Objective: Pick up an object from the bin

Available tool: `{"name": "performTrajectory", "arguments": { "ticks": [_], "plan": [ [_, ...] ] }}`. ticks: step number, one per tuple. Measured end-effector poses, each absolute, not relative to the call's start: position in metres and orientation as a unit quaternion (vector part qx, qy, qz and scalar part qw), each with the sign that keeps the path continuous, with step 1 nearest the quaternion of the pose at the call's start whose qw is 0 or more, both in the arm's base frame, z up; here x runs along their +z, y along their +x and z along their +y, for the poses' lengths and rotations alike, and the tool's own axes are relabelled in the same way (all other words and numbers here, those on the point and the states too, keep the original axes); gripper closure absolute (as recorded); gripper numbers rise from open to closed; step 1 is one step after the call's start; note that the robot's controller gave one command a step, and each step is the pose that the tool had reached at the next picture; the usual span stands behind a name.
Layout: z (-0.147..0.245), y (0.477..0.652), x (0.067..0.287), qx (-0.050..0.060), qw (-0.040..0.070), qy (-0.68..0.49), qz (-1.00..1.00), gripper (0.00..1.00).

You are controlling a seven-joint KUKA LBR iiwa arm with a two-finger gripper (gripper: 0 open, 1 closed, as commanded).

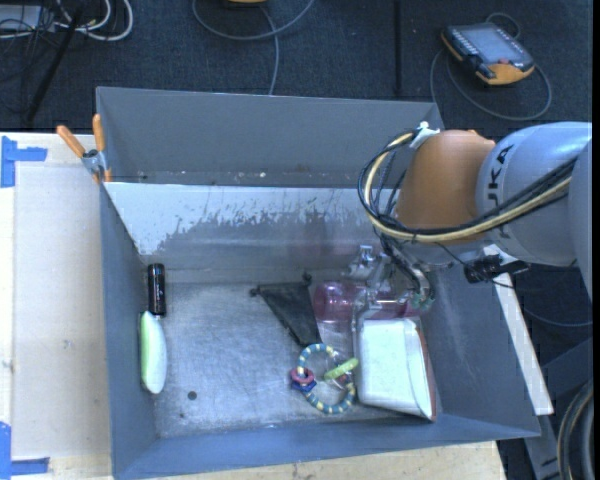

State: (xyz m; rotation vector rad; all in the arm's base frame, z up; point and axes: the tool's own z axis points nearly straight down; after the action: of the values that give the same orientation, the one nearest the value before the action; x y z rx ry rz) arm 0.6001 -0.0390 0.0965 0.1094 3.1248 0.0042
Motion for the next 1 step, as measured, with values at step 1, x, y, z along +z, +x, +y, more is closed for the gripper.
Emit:
{"name": "performTrajectory", "arguments": {
  "ticks": [1],
  "plan": [
    [-0.0422, 0.6132, 0.2212, 0.000, 0.000, 0.020, 1.000, 1.00]
  ]
}}
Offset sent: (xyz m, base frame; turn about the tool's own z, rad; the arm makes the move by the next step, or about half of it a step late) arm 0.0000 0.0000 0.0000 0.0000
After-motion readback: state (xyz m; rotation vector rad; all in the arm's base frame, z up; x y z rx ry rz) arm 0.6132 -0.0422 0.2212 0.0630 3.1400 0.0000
